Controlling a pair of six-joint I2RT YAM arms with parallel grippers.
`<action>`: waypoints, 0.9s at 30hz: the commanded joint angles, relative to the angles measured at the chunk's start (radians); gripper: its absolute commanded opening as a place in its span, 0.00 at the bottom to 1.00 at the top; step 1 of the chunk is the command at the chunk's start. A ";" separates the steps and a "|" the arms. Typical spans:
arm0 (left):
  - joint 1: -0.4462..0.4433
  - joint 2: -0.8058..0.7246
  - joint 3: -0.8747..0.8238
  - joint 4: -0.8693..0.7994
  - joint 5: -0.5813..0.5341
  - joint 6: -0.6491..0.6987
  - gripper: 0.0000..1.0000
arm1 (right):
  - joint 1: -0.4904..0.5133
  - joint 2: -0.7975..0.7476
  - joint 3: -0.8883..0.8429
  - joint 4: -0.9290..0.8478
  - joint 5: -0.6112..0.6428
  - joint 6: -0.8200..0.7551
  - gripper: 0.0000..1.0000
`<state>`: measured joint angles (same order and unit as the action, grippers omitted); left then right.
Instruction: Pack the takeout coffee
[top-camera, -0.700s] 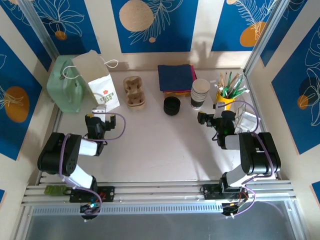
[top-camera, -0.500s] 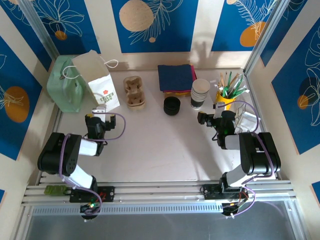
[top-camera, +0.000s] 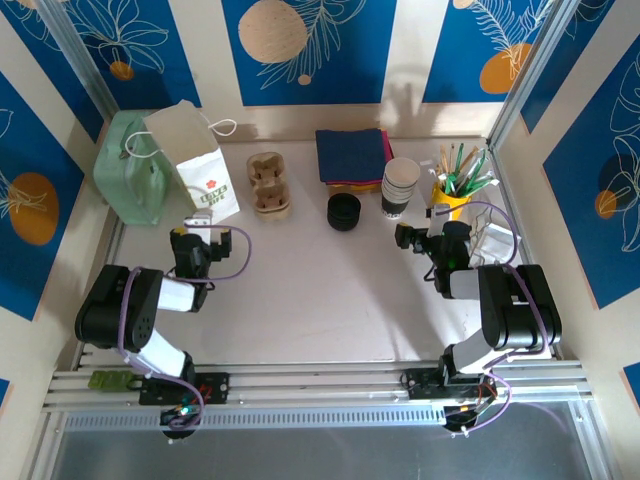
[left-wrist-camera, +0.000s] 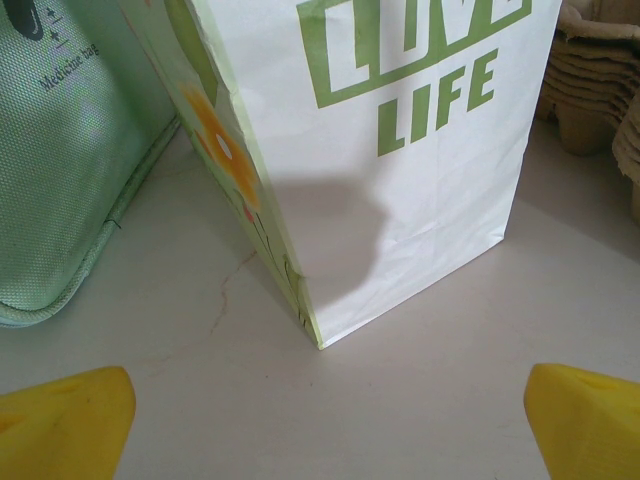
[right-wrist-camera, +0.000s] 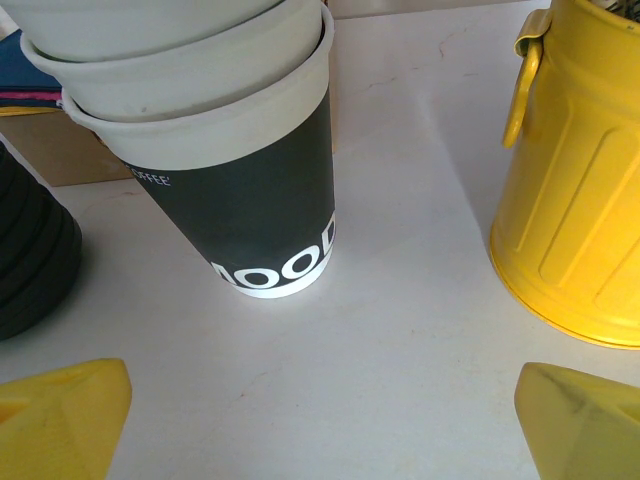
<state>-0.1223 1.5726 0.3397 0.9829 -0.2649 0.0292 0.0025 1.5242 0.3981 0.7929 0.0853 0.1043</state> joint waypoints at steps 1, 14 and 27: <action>0.013 -0.002 0.015 0.011 0.014 0.003 0.99 | -0.004 -0.003 0.023 0.007 -0.012 -0.005 0.99; 0.013 -0.002 0.015 0.011 0.015 0.003 0.99 | -0.004 -0.002 0.022 0.007 -0.013 -0.005 0.99; 0.008 -0.105 -0.071 0.085 0.012 0.009 0.99 | -0.030 -0.078 -0.039 0.054 -0.014 0.031 0.99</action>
<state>-0.1223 1.5295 0.2966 1.0103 -0.2543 0.0353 -0.0116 1.5066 0.3889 0.8013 0.0807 0.1135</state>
